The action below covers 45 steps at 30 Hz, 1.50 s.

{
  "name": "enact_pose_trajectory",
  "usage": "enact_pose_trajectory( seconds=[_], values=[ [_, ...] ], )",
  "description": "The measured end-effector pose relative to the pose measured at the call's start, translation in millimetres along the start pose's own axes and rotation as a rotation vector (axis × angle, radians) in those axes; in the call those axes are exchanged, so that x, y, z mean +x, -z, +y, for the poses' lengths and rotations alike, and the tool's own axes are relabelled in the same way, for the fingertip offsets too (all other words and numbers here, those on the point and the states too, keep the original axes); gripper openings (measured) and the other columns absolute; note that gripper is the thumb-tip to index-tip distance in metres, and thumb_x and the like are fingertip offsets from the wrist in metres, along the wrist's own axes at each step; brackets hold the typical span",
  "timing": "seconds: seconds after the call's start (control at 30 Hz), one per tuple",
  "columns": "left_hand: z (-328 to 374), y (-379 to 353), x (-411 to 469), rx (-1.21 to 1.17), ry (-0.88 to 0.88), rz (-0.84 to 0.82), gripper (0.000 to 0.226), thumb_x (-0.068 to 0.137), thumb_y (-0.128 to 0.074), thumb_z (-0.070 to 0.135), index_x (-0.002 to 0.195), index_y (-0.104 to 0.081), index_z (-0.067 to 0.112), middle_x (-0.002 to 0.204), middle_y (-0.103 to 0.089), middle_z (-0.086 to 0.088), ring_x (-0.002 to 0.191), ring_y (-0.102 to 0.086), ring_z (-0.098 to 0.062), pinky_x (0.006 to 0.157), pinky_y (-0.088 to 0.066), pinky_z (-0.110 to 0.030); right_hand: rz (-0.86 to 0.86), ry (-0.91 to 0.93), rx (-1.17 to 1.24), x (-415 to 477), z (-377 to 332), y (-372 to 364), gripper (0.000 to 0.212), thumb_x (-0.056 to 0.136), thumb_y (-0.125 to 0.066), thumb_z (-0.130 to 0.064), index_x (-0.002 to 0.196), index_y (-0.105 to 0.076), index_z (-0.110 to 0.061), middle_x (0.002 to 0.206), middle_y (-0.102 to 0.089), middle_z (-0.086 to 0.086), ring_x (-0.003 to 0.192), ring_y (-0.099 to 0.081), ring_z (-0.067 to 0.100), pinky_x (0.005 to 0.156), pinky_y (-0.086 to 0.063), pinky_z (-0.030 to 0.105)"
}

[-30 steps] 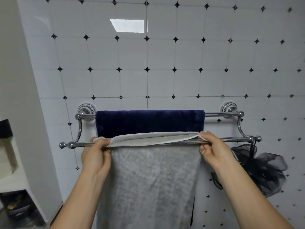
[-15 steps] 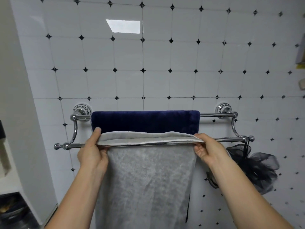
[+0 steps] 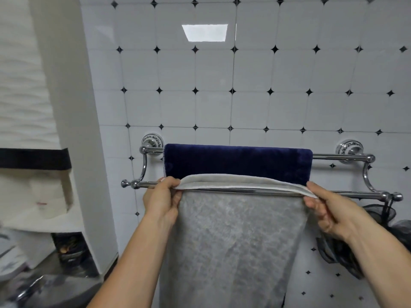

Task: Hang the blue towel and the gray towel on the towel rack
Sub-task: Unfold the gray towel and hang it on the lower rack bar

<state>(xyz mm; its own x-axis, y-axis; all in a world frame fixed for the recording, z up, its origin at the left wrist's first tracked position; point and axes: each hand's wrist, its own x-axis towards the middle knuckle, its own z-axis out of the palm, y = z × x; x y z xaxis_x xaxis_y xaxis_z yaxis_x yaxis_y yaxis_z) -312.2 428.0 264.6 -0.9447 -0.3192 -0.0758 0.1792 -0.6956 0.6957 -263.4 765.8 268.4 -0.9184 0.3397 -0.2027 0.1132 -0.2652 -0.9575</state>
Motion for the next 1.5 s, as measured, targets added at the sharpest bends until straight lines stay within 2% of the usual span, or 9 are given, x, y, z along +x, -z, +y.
enact_pose_trajectory(
  seconds=[0.1,0.2,0.33,0.43,0.67,0.83,1.07,1.33,1.5],
  values=[
    [4,2,-6,0.143,0.000,0.113,0.018,0.070,-0.073,-0.003,0.086,-0.066,0.002,0.079,-0.067,-0.008,0.067,-0.067,-0.018,0.056,-0.056,-0.025,0.000,0.057,-0.020,-5,2,-1,0.028,0.088,-0.067,-0.036,0.079,-0.062,-0.010,0.044,-0.059,-0.006,0.025,-0.035,-0.001,0.028,-0.021,0.008],
    [6,5,-13,0.235,-0.093,0.223,0.023,0.062,-0.087,0.006,0.079,-0.071,0.007,0.075,-0.072,-0.009,0.050,-0.067,-0.013,0.040,-0.050,-0.017,0.083,0.177,-0.122,-10,7,-2,0.030,0.088,-0.069,-0.033,0.077,-0.065,-0.006,0.041,-0.058,-0.006,0.026,-0.036,0.000,0.028,-0.021,0.011],
    [11,9,-21,0.253,-0.003,0.184,0.034,0.060,-0.092,0.016,0.080,-0.067,0.006,0.072,-0.073,-0.005,0.053,-0.067,-0.016,0.046,-0.050,-0.021,0.079,0.207,-0.142,-13,12,1,0.030,0.088,-0.068,-0.034,0.077,-0.066,-0.005,0.041,-0.056,-0.007,0.027,-0.036,0.000,0.027,-0.019,0.012],
    [17,11,-23,0.384,0.065,0.116,0.027,0.067,-0.089,0.027,0.074,-0.066,0.013,0.053,-0.066,0.003,0.037,-0.054,-0.007,0.036,-0.036,-0.014,0.046,0.182,-0.131,-14,16,4,0.030,0.088,-0.068,-0.035,0.077,-0.065,-0.007,0.041,-0.055,-0.008,0.027,-0.035,0.000,0.029,-0.018,0.011],
    [25,-1,-22,0.428,0.109,0.108,0.012,0.081,-0.072,0.010,0.091,-0.066,0.009,0.049,-0.063,-0.007,0.032,-0.055,-0.012,0.036,-0.043,-0.016,0.055,0.176,-0.140,-16,24,6,0.032,0.085,-0.071,-0.036,0.077,-0.068,-0.006,0.042,-0.057,-0.007,0.027,-0.036,0.002,0.032,-0.018,0.010],
    [20,-5,-21,0.392,0.069,0.188,0.005,0.072,-0.063,0.003,0.077,-0.062,0.005,0.056,-0.062,-0.013,0.032,-0.055,-0.015,0.038,-0.048,-0.021,0.072,0.253,-0.193,-15,23,12,0.032,0.085,-0.071,-0.035,0.076,-0.069,-0.005,0.043,-0.057,-0.007,0.030,-0.037,0.003,0.031,-0.021,0.013],
    [25,6,-21,0.436,0.144,0.046,0.008,0.088,-0.063,0.003,0.085,-0.063,0.010,0.043,-0.065,-0.003,0.036,-0.062,-0.008,0.035,-0.048,-0.016,0.060,0.268,-0.190,-9,26,11,0.032,0.086,-0.070,-0.036,0.076,-0.068,-0.006,0.041,-0.056,-0.007,0.028,-0.036,0.002,0.031,-0.021,0.011],
    [11,33,-32,0.475,0.037,0.001,0.013,0.091,-0.059,0.004,0.080,-0.065,0.006,0.063,-0.068,-0.004,0.035,-0.057,-0.005,0.034,-0.041,-0.015,0.017,0.411,-0.196,-9,46,26,0.033,0.087,-0.069,-0.036,0.076,-0.070,-0.004,0.047,-0.061,0.000,0.034,-0.043,0.005,0.033,-0.031,0.012],
    [-30,91,-45,0.478,-0.019,-0.119,0.015,0.093,-0.063,0.008,0.078,-0.060,0.007,0.067,-0.071,-0.005,0.055,-0.067,-0.011,0.051,-0.055,-0.023,0.014,0.451,-0.208,-3,100,52,0.036,0.090,-0.065,-0.032,0.074,-0.070,0.000,0.051,-0.064,0.009,0.040,-0.049,0.006,0.038,-0.034,0.010]
  ],
)
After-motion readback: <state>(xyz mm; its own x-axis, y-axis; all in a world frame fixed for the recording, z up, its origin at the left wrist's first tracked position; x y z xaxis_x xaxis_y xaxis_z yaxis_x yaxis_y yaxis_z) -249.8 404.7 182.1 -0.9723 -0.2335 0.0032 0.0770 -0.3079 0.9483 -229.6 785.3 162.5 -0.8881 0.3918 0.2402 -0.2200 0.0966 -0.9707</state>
